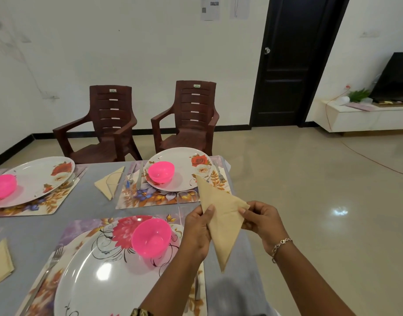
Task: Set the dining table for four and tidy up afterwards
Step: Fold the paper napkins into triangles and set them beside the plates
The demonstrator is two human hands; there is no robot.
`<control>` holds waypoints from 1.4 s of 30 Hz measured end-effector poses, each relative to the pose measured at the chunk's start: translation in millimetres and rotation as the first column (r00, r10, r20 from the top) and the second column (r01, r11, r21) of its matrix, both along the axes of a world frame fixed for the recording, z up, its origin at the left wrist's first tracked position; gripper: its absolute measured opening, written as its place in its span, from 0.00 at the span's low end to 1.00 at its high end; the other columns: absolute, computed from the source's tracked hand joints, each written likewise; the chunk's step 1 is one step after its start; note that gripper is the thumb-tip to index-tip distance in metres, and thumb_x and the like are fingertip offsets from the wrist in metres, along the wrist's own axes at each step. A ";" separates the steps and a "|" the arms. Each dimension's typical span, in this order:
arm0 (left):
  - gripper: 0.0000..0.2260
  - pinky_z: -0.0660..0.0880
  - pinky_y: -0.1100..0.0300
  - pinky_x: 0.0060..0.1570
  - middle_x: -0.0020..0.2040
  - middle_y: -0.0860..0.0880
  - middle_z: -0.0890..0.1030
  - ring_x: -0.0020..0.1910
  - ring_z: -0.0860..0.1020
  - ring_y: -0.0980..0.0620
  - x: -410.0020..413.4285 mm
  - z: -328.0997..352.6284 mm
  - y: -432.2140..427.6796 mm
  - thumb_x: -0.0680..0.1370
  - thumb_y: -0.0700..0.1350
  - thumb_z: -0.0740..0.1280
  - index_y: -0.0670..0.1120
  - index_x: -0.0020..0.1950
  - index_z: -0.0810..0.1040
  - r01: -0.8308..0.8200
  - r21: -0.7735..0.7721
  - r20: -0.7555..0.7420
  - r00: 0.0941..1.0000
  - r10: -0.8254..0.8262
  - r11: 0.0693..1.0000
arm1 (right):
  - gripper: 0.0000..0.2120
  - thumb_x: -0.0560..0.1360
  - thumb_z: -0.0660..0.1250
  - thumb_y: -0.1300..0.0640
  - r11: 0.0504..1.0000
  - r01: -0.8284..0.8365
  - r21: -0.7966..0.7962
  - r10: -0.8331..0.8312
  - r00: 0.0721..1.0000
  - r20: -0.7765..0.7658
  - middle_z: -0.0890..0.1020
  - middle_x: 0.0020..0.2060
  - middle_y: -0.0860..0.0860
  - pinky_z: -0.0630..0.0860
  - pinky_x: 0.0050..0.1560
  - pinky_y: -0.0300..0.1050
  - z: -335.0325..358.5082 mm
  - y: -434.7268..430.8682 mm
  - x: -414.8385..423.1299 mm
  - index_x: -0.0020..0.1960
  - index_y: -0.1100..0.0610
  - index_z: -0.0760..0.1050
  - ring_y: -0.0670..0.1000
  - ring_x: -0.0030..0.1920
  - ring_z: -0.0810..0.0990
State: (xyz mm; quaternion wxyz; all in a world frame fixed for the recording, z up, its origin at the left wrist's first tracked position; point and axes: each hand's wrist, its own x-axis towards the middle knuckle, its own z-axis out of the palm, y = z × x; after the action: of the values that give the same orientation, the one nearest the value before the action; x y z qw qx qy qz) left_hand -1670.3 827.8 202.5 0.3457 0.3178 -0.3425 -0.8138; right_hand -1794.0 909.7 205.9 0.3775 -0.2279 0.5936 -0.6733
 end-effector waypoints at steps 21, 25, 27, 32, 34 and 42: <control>0.08 0.80 0.58 0.34 0.40 0.39 0.83 0.36 0.83 0.47 28.5 -36.1 25.0 0.80 0.36 0.60 0.35 0.50 0.77 0.341 0.090 0.247 0.903 -0.353 0.936 | 0.11 0.73 0.69 0.62 0.896 -0.128 0.426 0.275 0.912 -0.305 0.72 0.29 0.53 0.68 0.31 0.38 -5.4 -58.6 -28.3 0.33 0.62 0.73 0.48 0.30 0.70; 0.08 0.79 0.61 0.32 0.39 0.39 0.84 0.36 0.83 0.48 37.7 -60.0 36.4 0.80 0.37 0.60 0.34 0.49 0.77 0.352 0.172 0.314 0.866 -0.390 0.920 | 0.15 0.72 0.69 0.61 0.850 -0.132 0.510 0.386 0.814 -0.434 0.63 0.28 0.51 0.59 0.27 0.35 -29.8 -70.4 -31.3 0.32 0.60 0.66 0.46 0.29 0.61; 0.07 0.80 0.61 0.32 0.37 0.40 0.84 0.34 0.83 0.49 39.4 -70.8 41.2 0.80 0.36 0.60 0.34 0.48 0.76 0.324 0.219 0.347 0.856 -0.384 0.920 | 0.19 0.72 0.69 0.60 0.816 -0.153 0.558 0.455 0.765 -0.456 0.63 0.27 0.50 0.58 0.29 0.40 -47.1 -77.1 -30.5 0.29 0.57 0.63 0.47 0.28 0.61; 0.05 0.79 0.61 0.31 0.36 0.41 0.84 0.33 0.83 0.50 35.7 -94.9 46.5 0.79 0.36 0.61 0.34 0.47 0.74 0.273 0.321 0.396 0.831 -0.390 0.907 | 0.15 0.73 0.69 0.56 0.735 -0.129 0.665 0.546 0.694 -0.469 0.67 0.27 0.50 0.61 0.33 0.41 -81.5 -90.9 -27.9 0.30 0.55 0.67 0.48 0.30 0.65; 0.05 0.80 0.60 0.33 0.37 0.40 0.83 0.34 0.82 0.48 30.7 -102.5 45.9 0.79 0.36 0.61 0.34 0.49 0.74 0.219 0.372 0.427 0.822 -0.376 0.902 | 0.09 0.73 0.68 0.55 0.718 -0.118 0.686 0.571 0.665 -0.482 0.72 0.31 0.50 0.63 0.32 0.38 -86.4 -94.3 -26.8 0.36 0.56 0.73 0.47 0.33 0.69; 0.06 0.80 0.59 0.31 0.38 0.38 0.82 0.31 0.81 0.48 15.6 -112.1 42.6 0.79 0.35 0.62 0.32 0.52 0.74 0.102 0.491 0.468 0.806 -0.361 0.865 | 0.21 0.76 0.55 0.70 0.796 0.044 0.604 0.541 0.397 -0.742 0.69 0.67 0.58 0.66 0.62 0.44 -114.2 -55.3 16.5 0.67 0.62 0.68 0.57 0.66 0.68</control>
State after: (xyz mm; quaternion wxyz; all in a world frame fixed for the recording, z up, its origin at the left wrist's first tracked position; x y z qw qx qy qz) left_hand -1654.7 870.4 90.4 0.0472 0.5605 -0.2693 -0.7817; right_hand -1777.5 854.4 91.7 0.1547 -0.5223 0.8176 -0.1865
